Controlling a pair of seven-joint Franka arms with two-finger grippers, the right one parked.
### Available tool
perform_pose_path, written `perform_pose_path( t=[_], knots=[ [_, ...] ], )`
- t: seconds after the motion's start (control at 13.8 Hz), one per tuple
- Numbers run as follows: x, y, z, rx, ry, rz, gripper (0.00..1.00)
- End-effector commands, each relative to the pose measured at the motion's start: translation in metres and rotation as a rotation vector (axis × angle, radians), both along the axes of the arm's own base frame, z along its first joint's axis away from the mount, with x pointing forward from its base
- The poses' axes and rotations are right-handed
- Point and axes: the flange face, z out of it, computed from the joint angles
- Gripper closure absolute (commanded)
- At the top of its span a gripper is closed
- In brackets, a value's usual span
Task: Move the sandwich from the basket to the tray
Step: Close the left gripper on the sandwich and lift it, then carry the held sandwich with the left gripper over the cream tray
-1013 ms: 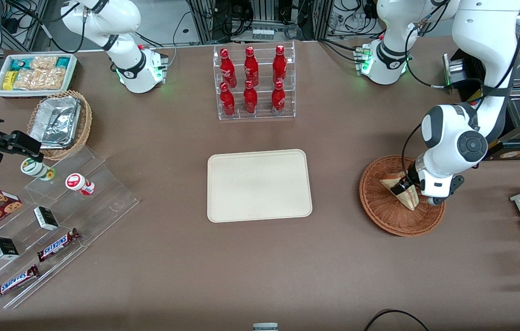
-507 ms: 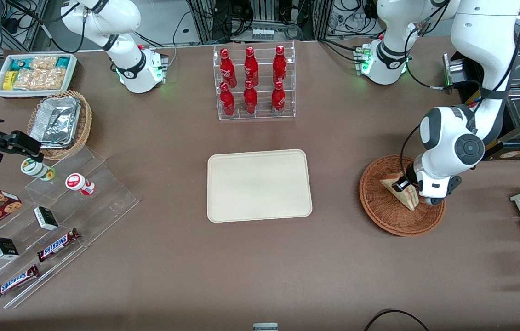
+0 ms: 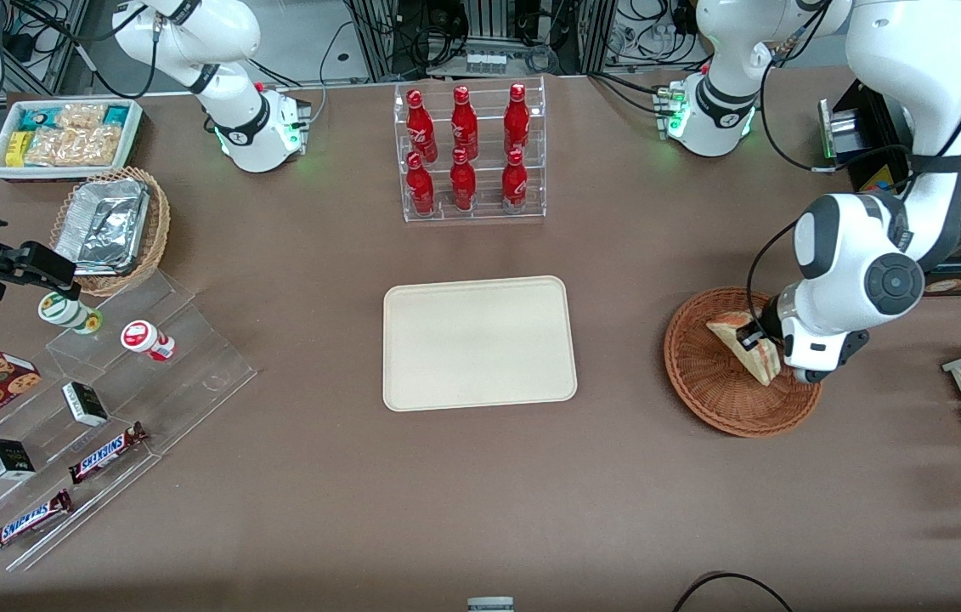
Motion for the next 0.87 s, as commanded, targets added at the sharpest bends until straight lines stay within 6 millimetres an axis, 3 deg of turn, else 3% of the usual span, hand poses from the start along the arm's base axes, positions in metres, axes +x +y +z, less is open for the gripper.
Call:
perform_pose_path(
  t=[0.0, 0.22, 0.51, 0.8],
  knots=[
    [0.01, -0.032, 0.027, -0.021, -0.014, -0.084, 1.0],
    [0.004, -0.095, 0.016, -0.034, -0.012, -0.185, 1.0],
    [-0.009, -0.199, 0.012, -0.044, -0.021, -0.329, 1.0],
    [-0.013, -0.293, -0.005, -0.051, -0.036, -0.405, 1.0]
  ],
)
